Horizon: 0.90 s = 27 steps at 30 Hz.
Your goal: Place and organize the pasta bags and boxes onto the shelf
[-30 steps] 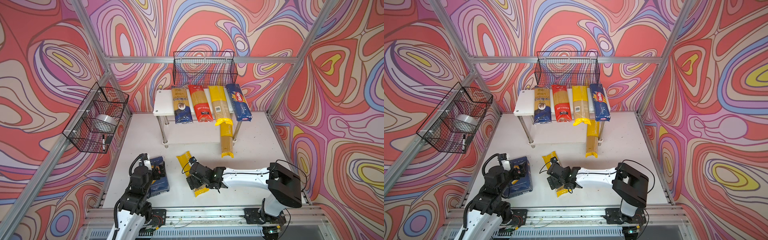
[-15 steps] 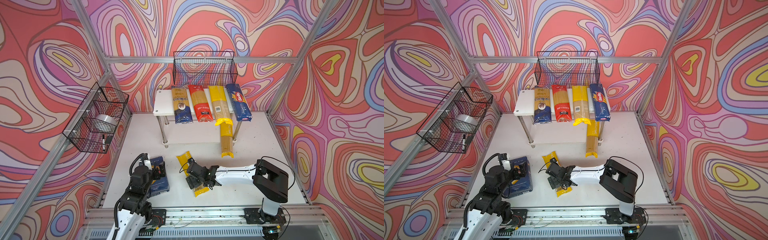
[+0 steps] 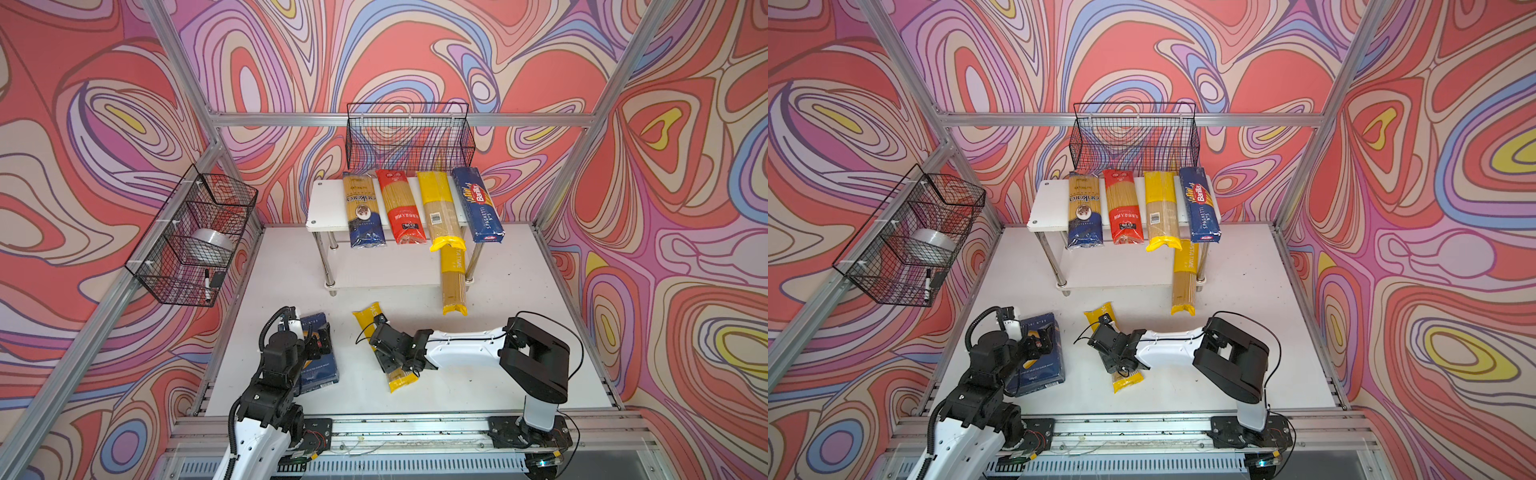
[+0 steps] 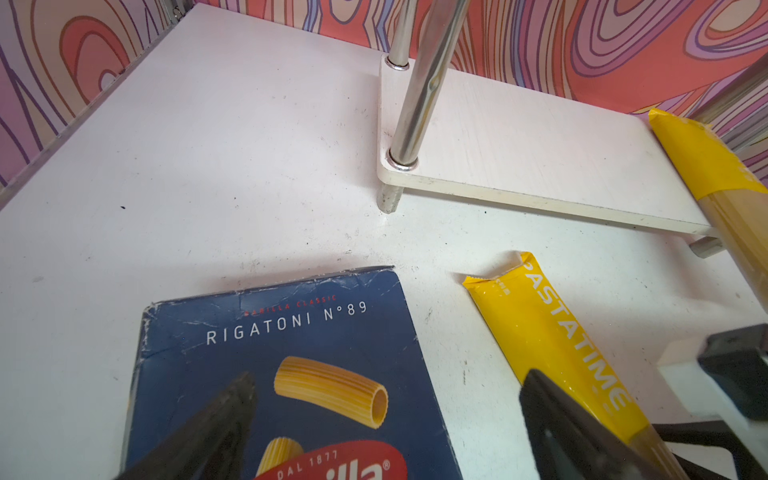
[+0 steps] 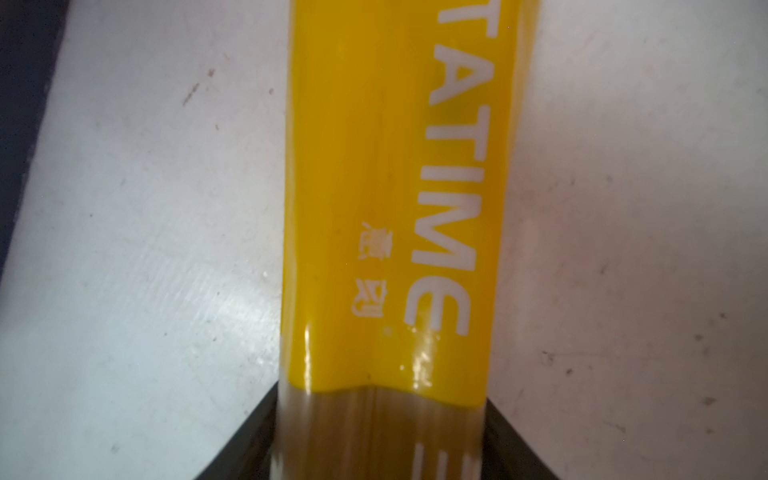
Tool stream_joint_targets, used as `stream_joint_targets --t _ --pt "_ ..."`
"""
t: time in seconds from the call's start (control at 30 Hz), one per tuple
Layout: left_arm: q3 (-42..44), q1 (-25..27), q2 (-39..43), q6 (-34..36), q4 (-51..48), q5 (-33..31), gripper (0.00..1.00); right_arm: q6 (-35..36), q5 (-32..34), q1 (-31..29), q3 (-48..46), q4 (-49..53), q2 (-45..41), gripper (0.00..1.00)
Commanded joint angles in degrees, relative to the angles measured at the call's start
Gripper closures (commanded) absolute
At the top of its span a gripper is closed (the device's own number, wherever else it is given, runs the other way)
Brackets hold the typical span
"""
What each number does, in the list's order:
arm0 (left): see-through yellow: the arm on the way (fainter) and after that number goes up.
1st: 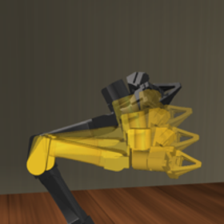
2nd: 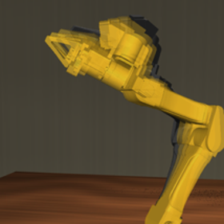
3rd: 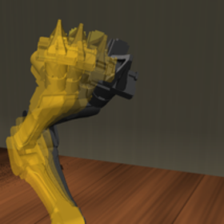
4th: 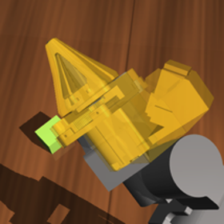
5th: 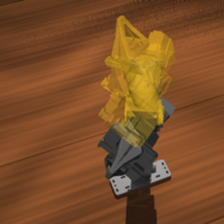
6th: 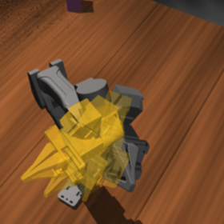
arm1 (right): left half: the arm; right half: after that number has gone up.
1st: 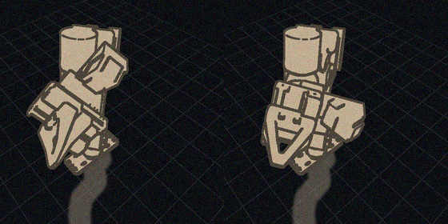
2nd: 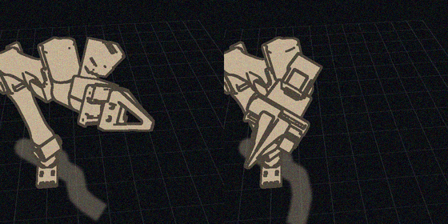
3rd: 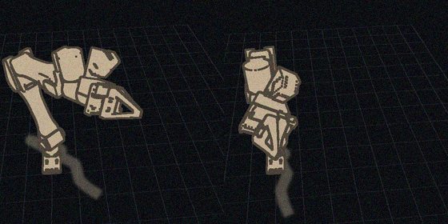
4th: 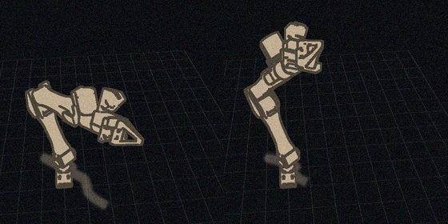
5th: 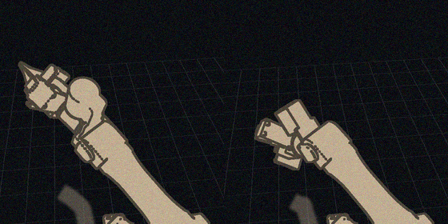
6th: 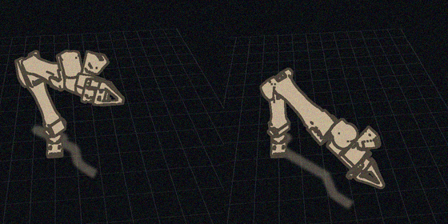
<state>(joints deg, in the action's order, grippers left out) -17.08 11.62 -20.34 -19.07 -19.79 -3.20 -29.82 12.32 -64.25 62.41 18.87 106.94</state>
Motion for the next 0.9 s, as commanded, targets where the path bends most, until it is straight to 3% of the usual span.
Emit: stream_joint_targets --t 0.0,0.47,0.87 --pt "-0.42 -0.26 -0.22 0.64 1.51 0.04 0.00 -0.49 -0.70 -0.09 -1.16 2.05 1.32 0.52" --pt "-0.41 -0.20 -0.13 0.61 1.46 0.03 0.00 -6.11 -0.95 -0.13 -8.21 -9.00 -7.76 1.00" --pt "-0.32 -0.27 0.52 0.61 1.28 -0.05 0.00 -8.34 2.66 0.00 -13.08 -13.15 -17.49 1.00"
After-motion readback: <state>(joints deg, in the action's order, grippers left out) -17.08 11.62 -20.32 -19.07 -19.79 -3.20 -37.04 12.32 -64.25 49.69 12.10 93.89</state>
